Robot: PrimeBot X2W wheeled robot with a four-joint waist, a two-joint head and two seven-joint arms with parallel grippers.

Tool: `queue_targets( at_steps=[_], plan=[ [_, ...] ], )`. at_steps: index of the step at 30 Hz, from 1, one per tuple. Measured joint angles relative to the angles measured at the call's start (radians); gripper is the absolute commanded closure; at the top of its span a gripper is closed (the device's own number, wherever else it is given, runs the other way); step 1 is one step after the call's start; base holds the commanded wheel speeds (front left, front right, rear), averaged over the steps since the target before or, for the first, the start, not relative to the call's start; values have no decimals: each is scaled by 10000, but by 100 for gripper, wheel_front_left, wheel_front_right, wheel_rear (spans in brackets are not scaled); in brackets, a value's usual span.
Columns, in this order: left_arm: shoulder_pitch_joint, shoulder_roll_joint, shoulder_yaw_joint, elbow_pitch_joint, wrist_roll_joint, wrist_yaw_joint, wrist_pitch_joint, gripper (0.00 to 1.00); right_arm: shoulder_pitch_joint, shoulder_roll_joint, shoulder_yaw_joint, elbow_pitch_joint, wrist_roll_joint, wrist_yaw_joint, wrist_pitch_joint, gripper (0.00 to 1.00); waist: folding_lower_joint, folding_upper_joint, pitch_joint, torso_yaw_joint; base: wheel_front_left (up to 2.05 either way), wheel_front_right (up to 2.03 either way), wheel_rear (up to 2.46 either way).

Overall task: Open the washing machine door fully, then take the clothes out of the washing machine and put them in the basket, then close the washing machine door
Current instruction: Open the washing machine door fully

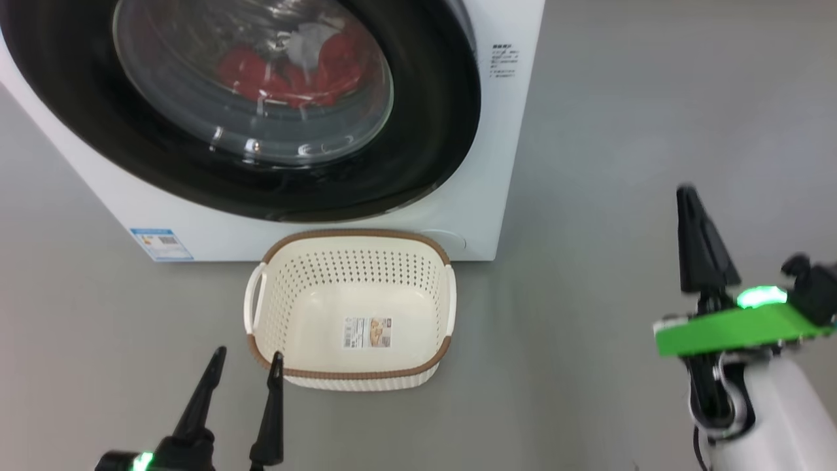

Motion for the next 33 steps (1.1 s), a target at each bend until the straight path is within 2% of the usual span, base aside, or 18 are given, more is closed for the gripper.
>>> queue_targets(
  at_steps=[5,13,18,25,33],
  plan=[
    [-491,-38,-130,-42,-17,-146,-2,0,-1412,-79,180,199,305,0,0,100,0,0,427,233,0,0,0],
    [-1148,-48,-382,-63,-215,-178,-31,0,-3322,-832,623,729,972,0,-2,100,0,0,1171,755,0,0,0],
    [-1546,-75,-711,-77,-408,-169,-31,0,-4497,-1352,1290,1398,2153,-2,-2,100,0,0,1646,1079,0,0,0],
    [-1925,-88,-991,-67,-667,-150,-42,0,-5958,-2220,2725,2305,3810,-2,44,100,0,0,2162,1436,0,0,0],
    [-2325,-107,-1323,2,-840,-77,-42,0,-7534,-2976,4102,2874,5764,-2,905,100,0,0,2746,1838,0,0,0]
  ],
)
